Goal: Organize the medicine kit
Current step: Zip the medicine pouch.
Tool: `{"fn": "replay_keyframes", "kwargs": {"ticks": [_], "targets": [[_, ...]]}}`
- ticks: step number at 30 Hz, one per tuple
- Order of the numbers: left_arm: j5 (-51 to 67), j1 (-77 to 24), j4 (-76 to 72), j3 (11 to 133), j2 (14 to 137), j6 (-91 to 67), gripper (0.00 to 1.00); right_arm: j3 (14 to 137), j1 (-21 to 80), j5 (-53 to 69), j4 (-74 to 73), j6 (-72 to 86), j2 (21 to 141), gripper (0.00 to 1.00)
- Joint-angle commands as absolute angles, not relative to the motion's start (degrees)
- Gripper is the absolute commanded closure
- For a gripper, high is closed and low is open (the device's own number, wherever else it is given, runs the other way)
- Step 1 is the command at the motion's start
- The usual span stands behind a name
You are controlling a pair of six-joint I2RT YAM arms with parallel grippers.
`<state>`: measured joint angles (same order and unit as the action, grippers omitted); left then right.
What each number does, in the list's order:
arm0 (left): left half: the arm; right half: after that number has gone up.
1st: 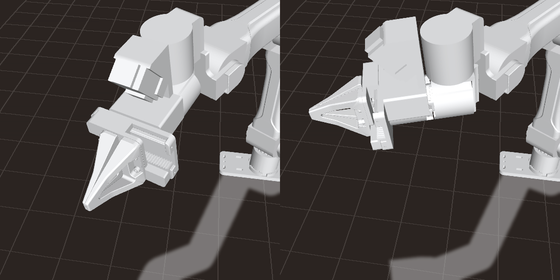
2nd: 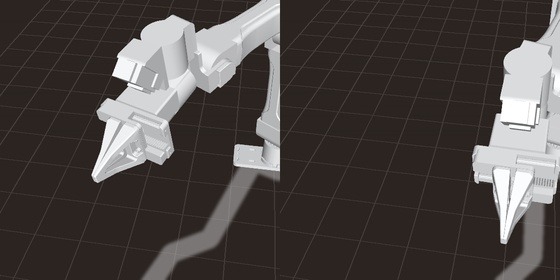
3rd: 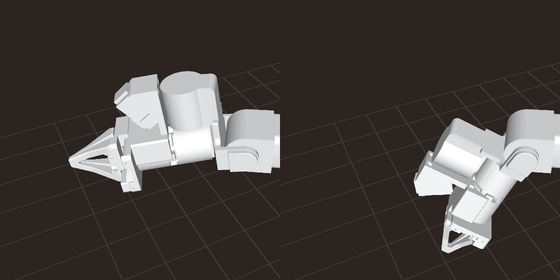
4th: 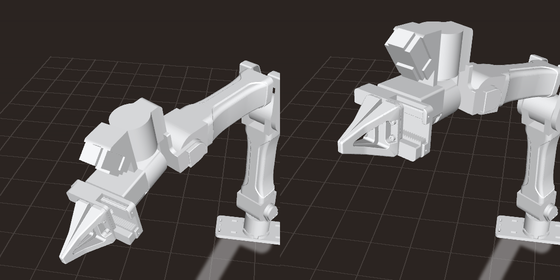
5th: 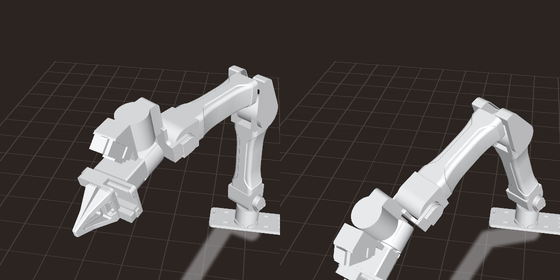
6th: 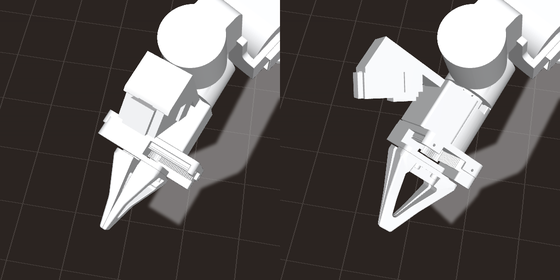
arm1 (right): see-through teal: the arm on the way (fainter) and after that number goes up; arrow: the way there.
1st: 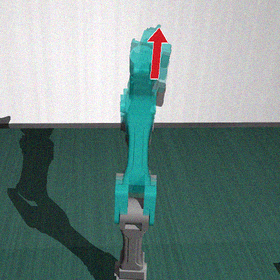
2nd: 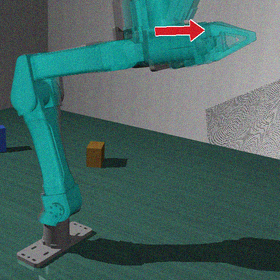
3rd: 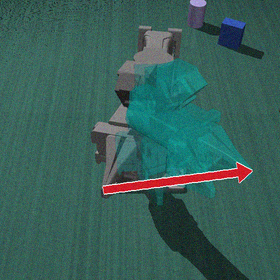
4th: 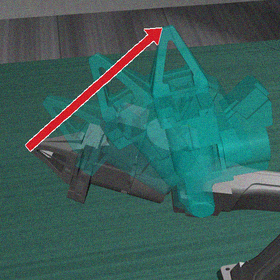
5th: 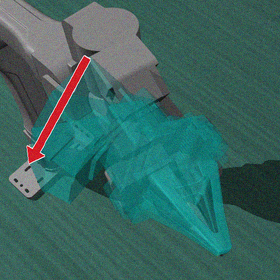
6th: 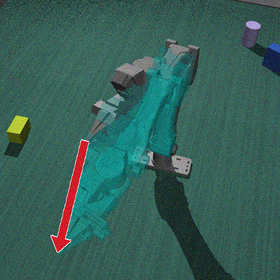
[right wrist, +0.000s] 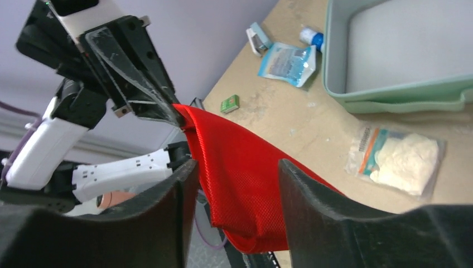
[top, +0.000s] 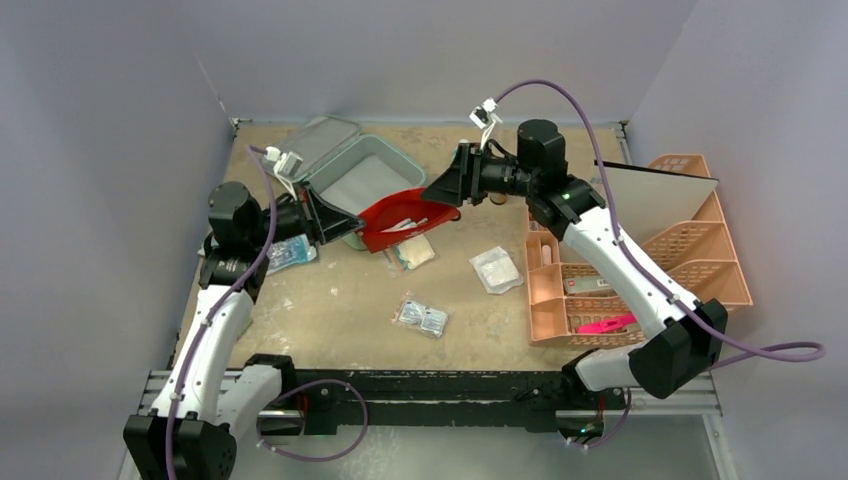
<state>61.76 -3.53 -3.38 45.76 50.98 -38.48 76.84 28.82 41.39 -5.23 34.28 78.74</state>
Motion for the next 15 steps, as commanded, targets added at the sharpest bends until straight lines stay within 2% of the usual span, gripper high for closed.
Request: {"fn": "replay_keyframes", "kwargs": {"ticks": [1,3,10,15], "targets": [[58.9,-3.8,4.0,51.6,53.6,-39.1,1.0,81.4,28.7,32.3,-12.7,31.0,77.2,0.35],[56.9,-3.8,4.3,51.8,53.3,-39.7,1.0,82.1,28.8,30.7,-14.5,30.9,76.9,0.27],[51.3,-3.8,2.2,51.4,51.5,-44.2,1.0,82.9,29.3,25.6,-16.5,30.0,75.6,0.22],[48.0,-3.8,3.2,51.7,51.6,-49.6,1.0,83.4,34.7,26.8,-14.9,28.8,76.1,0.28]]}}
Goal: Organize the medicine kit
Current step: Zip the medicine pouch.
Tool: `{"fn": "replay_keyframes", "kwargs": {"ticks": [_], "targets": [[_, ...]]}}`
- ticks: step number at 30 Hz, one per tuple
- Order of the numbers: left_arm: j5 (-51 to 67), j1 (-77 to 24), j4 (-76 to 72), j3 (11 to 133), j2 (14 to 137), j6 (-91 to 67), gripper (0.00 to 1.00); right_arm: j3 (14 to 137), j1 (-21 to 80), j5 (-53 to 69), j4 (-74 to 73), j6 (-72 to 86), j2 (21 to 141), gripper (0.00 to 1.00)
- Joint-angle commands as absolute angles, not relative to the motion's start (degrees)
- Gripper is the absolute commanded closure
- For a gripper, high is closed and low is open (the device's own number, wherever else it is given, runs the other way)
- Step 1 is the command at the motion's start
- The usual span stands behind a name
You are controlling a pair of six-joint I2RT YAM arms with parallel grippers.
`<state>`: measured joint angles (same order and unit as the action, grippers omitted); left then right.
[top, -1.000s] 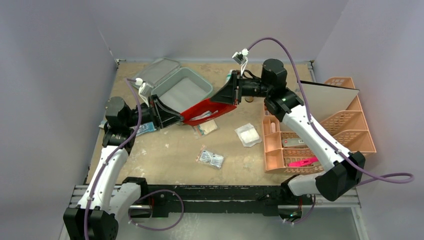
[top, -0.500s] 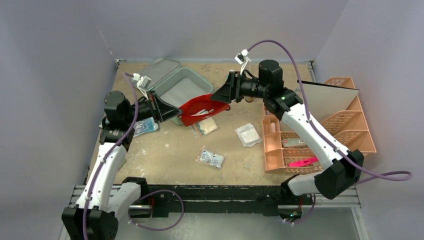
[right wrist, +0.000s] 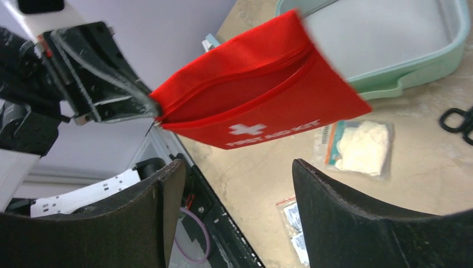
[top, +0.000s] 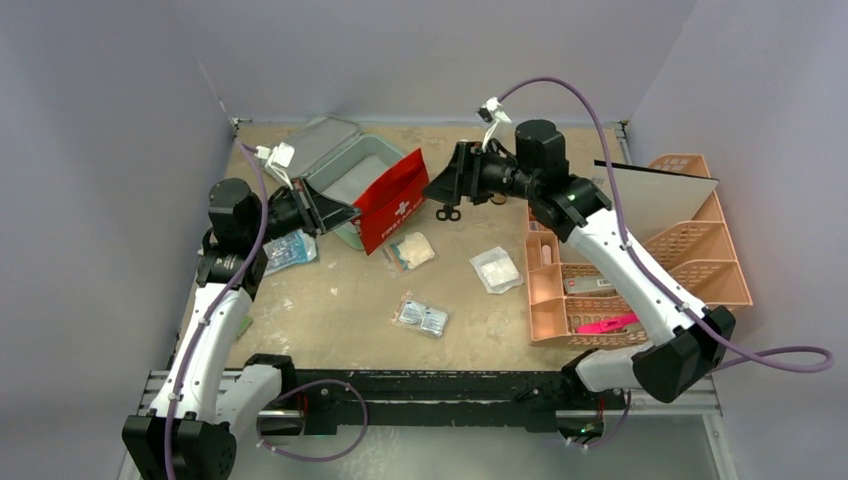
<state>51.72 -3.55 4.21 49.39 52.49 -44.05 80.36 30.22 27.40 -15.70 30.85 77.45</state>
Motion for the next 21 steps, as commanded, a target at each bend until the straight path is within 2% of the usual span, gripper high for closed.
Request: {"fn": "replay_keyframes", "kwargs": {"ticks": [1,4,9,21], "targets": [[47.9,-3.8,2.5,51.4,51.7,-51.2,1.0,83.8,36.7,26.5,-15.2,27.8,76.6,0.29],[48.7,-3.8,-1.1,50.9,52.0,-53.4,1.0,85.3,42.4,25.3,-14.6,26.1,78.7,0.33],[48.4,-3.8,-0.9,51.4,52.6,-54.9,1.0,85.9,48.9,21.5,-10.3,24.8,82.2,0.49],[48.8,-3.8,-0.8,51.3,52.0,-56.9,1.0,89.3,54.8,13.5,-7.8,23.0,88.5,0.51]]}}
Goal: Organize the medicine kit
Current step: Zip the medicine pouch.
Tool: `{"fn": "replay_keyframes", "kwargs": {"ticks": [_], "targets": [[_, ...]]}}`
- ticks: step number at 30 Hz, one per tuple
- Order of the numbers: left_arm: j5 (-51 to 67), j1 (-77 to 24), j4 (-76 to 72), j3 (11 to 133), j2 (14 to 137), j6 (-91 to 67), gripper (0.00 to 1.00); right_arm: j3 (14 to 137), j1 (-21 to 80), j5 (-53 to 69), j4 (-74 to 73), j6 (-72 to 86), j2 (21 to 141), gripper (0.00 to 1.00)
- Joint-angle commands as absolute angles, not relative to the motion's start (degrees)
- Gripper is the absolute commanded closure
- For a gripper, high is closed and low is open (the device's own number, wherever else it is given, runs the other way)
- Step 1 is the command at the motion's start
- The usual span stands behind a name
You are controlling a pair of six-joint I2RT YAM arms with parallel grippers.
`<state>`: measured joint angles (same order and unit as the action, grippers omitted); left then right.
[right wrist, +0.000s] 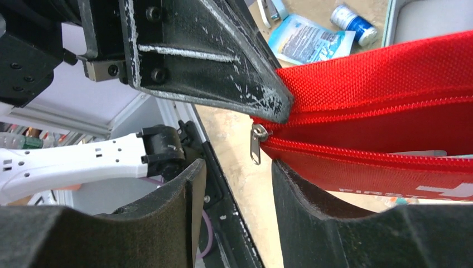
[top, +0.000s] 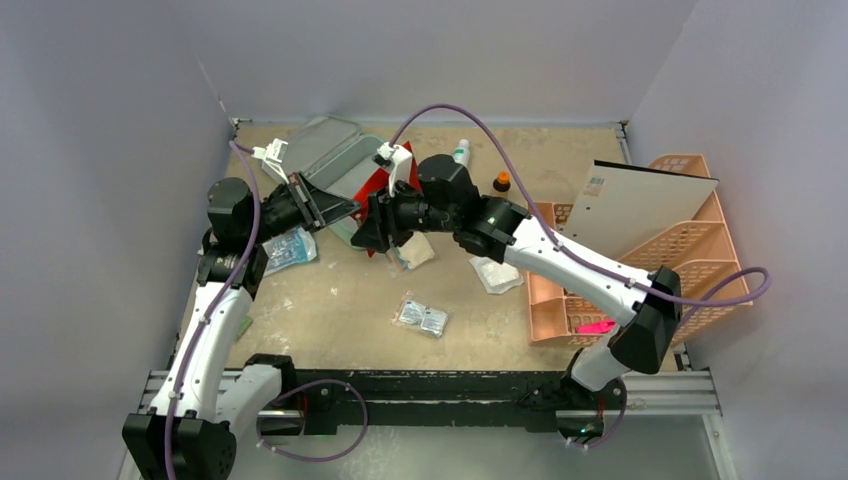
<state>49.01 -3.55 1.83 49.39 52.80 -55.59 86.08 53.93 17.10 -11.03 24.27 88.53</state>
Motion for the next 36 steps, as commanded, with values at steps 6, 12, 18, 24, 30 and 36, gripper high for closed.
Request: {"fn": "replay_keyframes", "kwargs": {"ticks": [6,12,18,24,30,36], "targets": [[49.6,-3.8,-1.1,51.3,52.4,-56.8,1.0,90.3,55.5,12.0,-5.8,24.4,90.6,0.61],[52.0,-3.8,-0.1,51.9,51.9,-50.3,1.0,90.5,55.5,9.7,-7.0,24.7,90.6,0.87],[54.3,-3.8,3.5,52.5,48.3,-35.3,1.0,87.8,53.5,16.8,-7.7,27.3,88.4,1.0],[56.5,-3.8,1.0,51.2,46.8,-28.4,1.0,83.7,49.6,27.1,-1.3,35.0,87.6,1.0],[59.9,-3.8,-3.2,50.3,47.9,-29.1,1.0,78.5,45.3,35.3,9.4,45.5,87.1,1.0],[60.9,-3.8,-2.5,49.6,47.8,-28.8,1.0,74.7,43.0,34.8,14.3,50.2,85.7,1.0]]}}
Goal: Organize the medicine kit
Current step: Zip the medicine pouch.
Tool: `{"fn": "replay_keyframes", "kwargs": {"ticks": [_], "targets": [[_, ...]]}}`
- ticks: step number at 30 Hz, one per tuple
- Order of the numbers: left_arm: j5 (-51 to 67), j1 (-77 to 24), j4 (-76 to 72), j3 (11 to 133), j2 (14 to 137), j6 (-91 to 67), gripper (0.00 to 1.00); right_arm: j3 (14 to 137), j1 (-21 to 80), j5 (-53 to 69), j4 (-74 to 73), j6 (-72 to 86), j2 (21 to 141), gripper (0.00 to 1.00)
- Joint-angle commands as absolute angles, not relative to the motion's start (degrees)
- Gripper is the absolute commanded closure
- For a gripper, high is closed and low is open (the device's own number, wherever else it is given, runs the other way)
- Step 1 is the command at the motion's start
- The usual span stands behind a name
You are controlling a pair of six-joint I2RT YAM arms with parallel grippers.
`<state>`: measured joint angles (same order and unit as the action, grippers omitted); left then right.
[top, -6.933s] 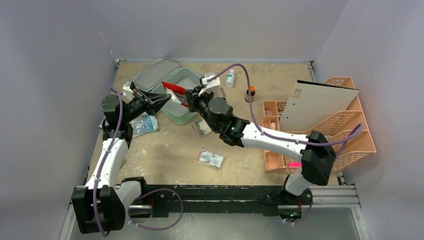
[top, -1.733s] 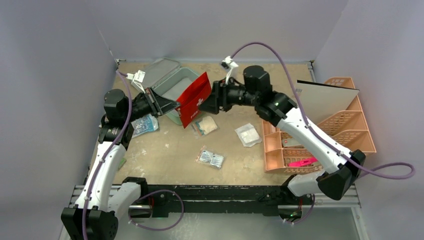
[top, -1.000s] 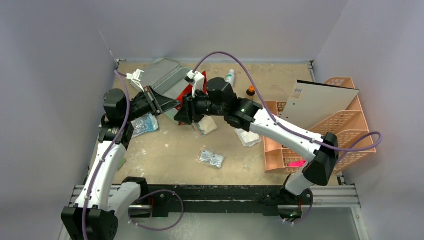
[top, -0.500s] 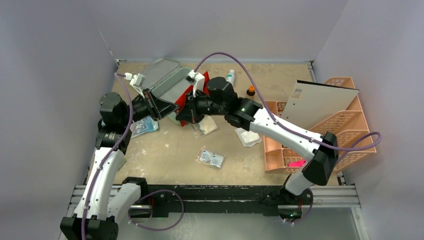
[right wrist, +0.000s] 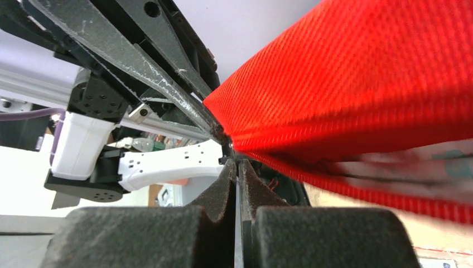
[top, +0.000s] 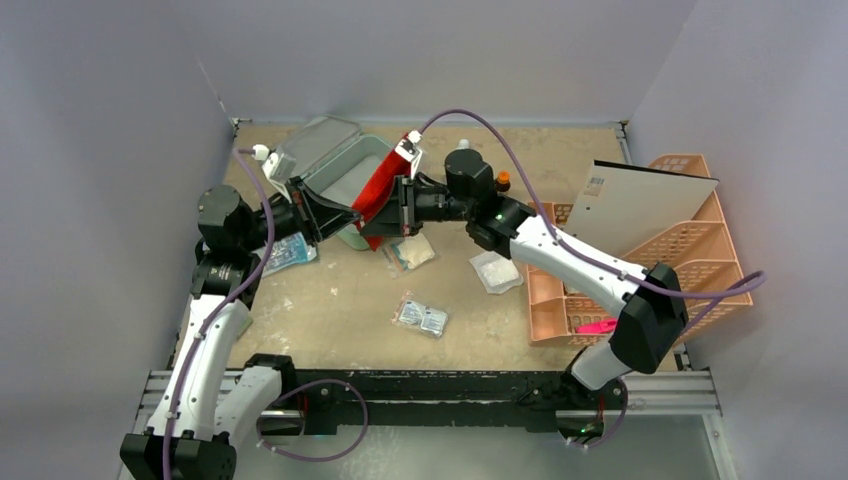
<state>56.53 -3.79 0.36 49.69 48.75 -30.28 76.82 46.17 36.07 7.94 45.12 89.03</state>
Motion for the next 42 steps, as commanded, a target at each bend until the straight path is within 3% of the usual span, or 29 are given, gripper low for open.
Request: {"fn": "replay_keyframes", "kwargs": {"ticks": [1,8,17,23,25,37,42], "targets": [[61.0,-3.8,-2.7,49.5,47.8,-29.1,1.0,73.8,42.6,34.7,16.3,51.4,85.5,1.0],[61.9,-3.8,-1.3,50.1,48.0,-30.0,1.0,69.8,40.5,32.1,21.2,52.3,83.6,1.0],[60.0,-3.8,0.8,52.6,52.2,-38.1,1.0,72.7,40.7,31.1,14.7,41.1,83.5,1.0],[59.1,-3.8,3.3,55.1,54.0,-42.7,1.0,74.9,43.0,26.5,4.6,25.4,80.9,0.66],[58.8,-3.8,4.0,55.8,54.0,-43.5,1.0,75.7,44.2,23.9,1.8,18.3,80.5,0.61],[59.7,-3.8,11.9,59.1,56.5,-43.9,1.0,76.6,54.2,15.1,-0.4,-2.2,80.4,0.51],[60.5,-3.8,13.8,59.5,57.3,-43.1,1.0,76.8,57.7,5.1,0.5,-6.8,80.5,0.54]]}}
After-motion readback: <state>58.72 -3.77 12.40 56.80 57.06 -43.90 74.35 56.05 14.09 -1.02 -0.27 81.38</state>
